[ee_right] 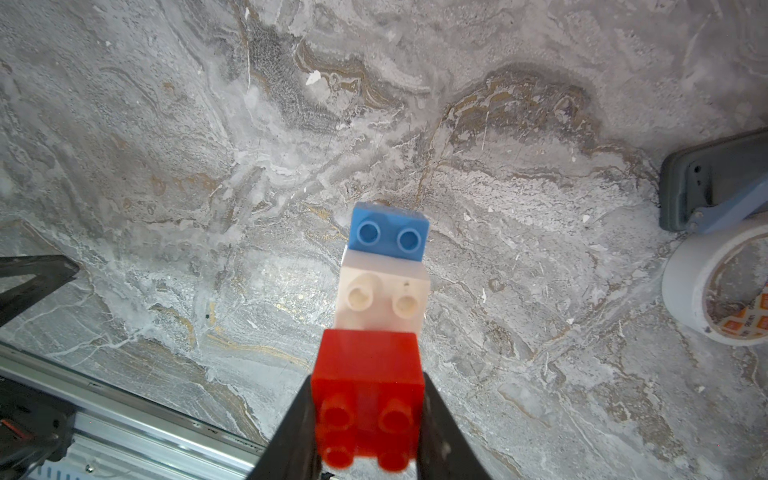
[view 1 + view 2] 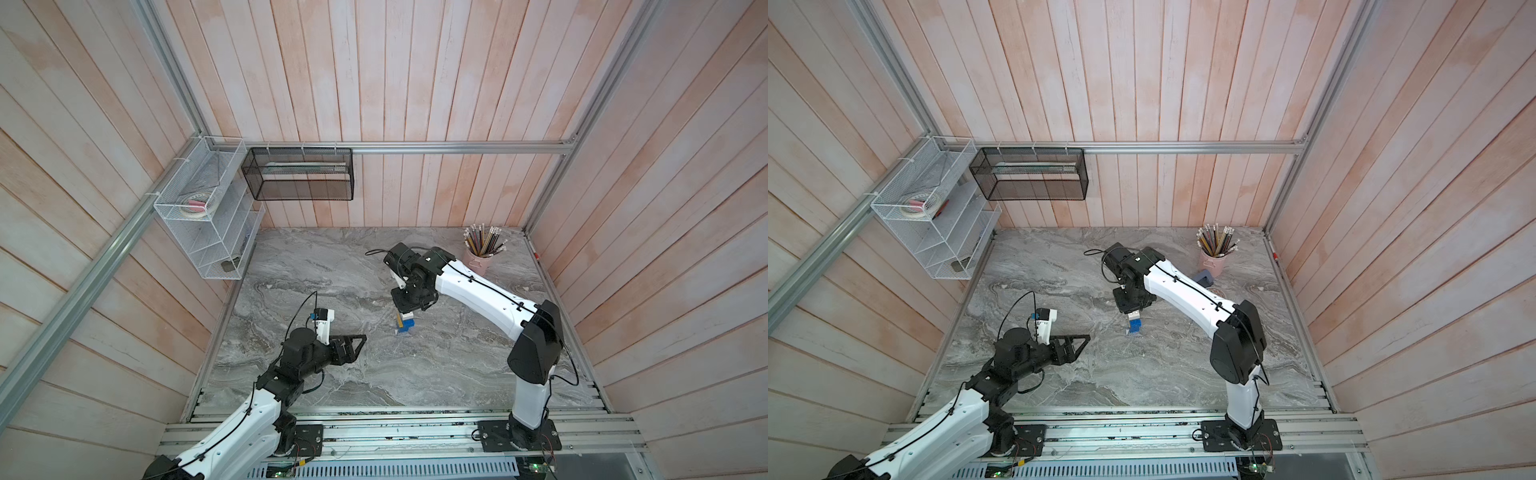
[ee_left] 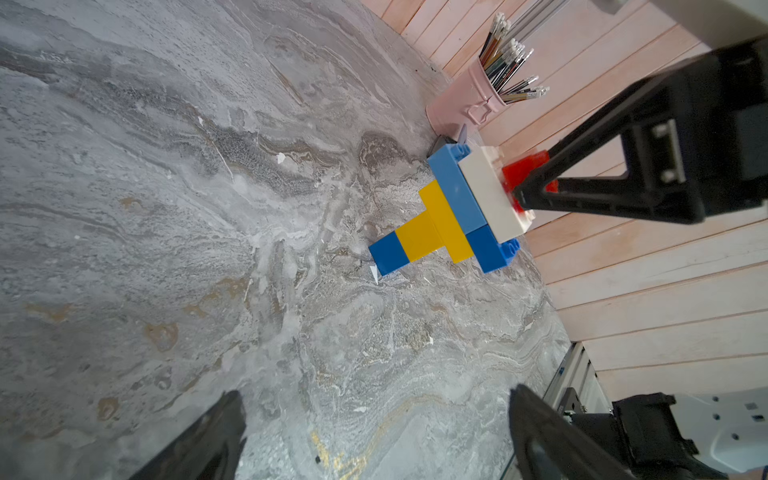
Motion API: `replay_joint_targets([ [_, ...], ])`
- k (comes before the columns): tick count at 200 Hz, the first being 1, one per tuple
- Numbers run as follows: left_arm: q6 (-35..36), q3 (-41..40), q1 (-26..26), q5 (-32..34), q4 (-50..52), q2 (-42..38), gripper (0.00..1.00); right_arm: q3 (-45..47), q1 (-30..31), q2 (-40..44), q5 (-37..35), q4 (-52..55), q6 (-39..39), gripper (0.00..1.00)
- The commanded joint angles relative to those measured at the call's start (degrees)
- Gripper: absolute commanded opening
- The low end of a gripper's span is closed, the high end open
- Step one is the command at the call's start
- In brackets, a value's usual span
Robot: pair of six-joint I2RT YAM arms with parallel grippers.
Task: Assemble a spoon with lego
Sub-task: Assemble the lego brick with the lego brick.
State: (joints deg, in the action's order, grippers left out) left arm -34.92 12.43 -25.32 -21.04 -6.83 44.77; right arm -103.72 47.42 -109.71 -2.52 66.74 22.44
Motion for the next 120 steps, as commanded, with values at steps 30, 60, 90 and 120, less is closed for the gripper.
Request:
replay_joint_targets([
  [30, 0.6, -0.9, -0.2, -1.6, -0.7, -0.5, 1.00, 1.1, -1.0, -8.7, -0.8, 11.1, -0.2, 0.00],
  [60, 0.4, -0.9, -0.3, -2.1, -1.5, 0.0, 1.00, -2.2, -1.1, -10.6, -1.3, 13.0, 0.0, 0.00],
  [90, 0.1, -1.0, -0.2, -3.0, -2.1, 1.1, 1.00, -2.8, -1.3, -11.8, -0.4, 13.1, 0.5, 0.00],
  [120, -0.1, -1.1, -0.2, -3.5, -2.5, 1.3, 1.00, -3.3, -1.2, -12.6, -1.8, 13.1, 2.8, 0.00],
])
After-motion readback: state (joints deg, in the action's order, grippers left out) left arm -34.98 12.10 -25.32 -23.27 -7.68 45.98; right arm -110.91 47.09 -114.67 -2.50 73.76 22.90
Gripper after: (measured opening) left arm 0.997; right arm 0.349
